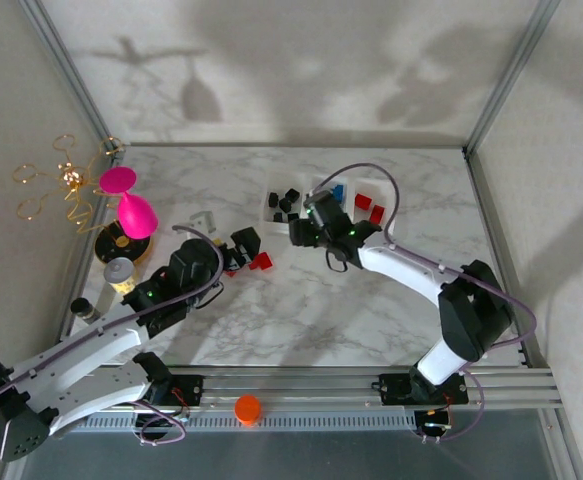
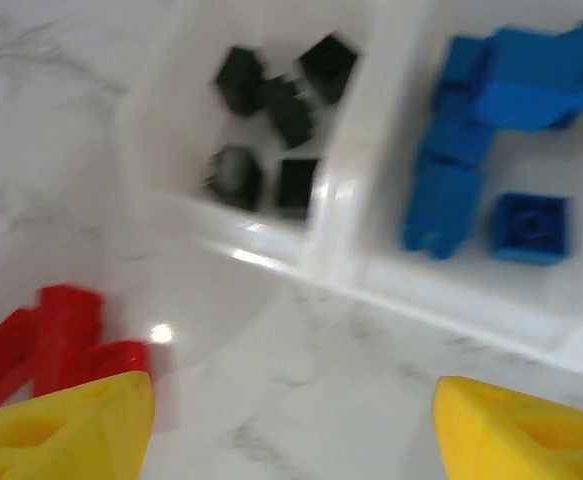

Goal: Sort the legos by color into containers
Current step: Pick up the lego from the center of the table.

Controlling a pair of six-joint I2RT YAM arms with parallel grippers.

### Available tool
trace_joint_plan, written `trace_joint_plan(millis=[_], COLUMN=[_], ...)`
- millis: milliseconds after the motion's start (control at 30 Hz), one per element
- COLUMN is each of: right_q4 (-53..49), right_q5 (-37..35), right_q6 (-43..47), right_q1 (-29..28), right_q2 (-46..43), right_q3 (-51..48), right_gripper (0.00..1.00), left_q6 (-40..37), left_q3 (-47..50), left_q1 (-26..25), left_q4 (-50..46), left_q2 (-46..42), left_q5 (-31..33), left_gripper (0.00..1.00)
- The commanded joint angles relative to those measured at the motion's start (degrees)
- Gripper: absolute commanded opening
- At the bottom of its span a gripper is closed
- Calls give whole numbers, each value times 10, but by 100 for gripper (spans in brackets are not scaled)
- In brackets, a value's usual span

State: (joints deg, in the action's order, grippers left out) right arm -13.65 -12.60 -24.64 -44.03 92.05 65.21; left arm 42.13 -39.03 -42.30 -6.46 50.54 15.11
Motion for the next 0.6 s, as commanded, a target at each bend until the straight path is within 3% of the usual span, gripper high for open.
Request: trace_joint_plan(millis=[0,167,300,567], right_q4=[23,50,50,37], right_q5=[16,39,13,34], right_q6=[-34,-52,-52,-4], right_q1=[-39,-77,-97,-97], right_q2=[33,92,149,226], right_q3=[1,23,61,95], right_gripper=[75,78,80,69], left_q6=[26,50,61,66], left_q3=[17,30,46,52], left_q1=[-2,-1,0,1], left_q4=[-61,-111,-121,-130], left_q2=[-34,-76,-105,-115], left_q5=[48,75,85,89], left_gripper=[100,100,100,100])
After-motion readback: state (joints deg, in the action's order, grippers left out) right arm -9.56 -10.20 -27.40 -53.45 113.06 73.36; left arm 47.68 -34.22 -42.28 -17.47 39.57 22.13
